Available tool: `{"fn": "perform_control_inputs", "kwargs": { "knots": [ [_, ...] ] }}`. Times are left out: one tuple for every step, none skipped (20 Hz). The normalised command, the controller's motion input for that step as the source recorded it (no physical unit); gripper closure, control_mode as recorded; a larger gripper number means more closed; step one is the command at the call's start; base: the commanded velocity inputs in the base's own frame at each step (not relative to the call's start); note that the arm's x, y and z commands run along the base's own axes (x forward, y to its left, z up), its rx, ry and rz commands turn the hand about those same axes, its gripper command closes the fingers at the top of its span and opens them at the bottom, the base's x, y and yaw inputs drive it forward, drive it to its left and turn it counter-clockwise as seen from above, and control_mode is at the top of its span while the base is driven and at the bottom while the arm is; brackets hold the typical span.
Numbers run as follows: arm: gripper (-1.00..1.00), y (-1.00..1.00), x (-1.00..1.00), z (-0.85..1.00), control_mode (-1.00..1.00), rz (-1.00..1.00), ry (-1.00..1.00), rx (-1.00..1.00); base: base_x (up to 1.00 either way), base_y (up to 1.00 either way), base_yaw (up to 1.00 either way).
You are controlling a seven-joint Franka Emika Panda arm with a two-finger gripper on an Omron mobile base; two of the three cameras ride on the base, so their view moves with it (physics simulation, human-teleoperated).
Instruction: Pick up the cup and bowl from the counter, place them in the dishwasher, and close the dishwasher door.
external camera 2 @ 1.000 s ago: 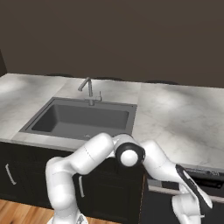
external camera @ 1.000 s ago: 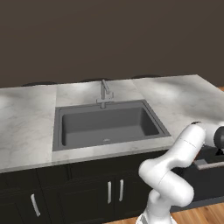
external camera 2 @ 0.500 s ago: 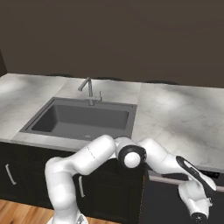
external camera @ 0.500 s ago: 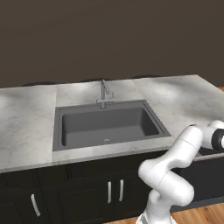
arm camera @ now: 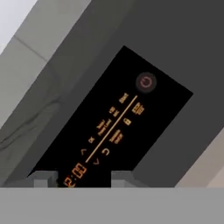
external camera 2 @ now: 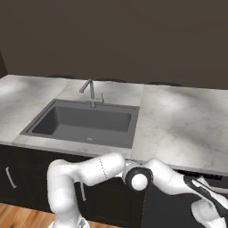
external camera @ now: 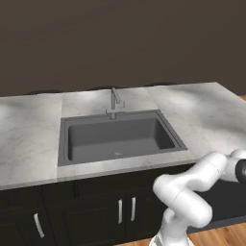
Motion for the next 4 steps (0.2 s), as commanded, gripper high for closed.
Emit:
{"fn": "perform_control_inputs", "kwargs": {
  "knots": [
    [-1.00,-0.50,0.72,-0.49,-1.00,0.00,0.00,0.00,0.00,0.00,0.00],
    [-1.00,-0.49,0.76,-0.50,-1.00,0.00,0.00,0.00,0.00,0.00,0.00],
    [-1.00,-0.50,0.81,-0.51,-1.00,0.00,0.00,0.00,0.00,0.00,0.00],
    [-1.00,-0.49,0.84,-0.53,-1.00,0.00,0.00,0.00,0.00,0.00,0.00]
  ]
}}
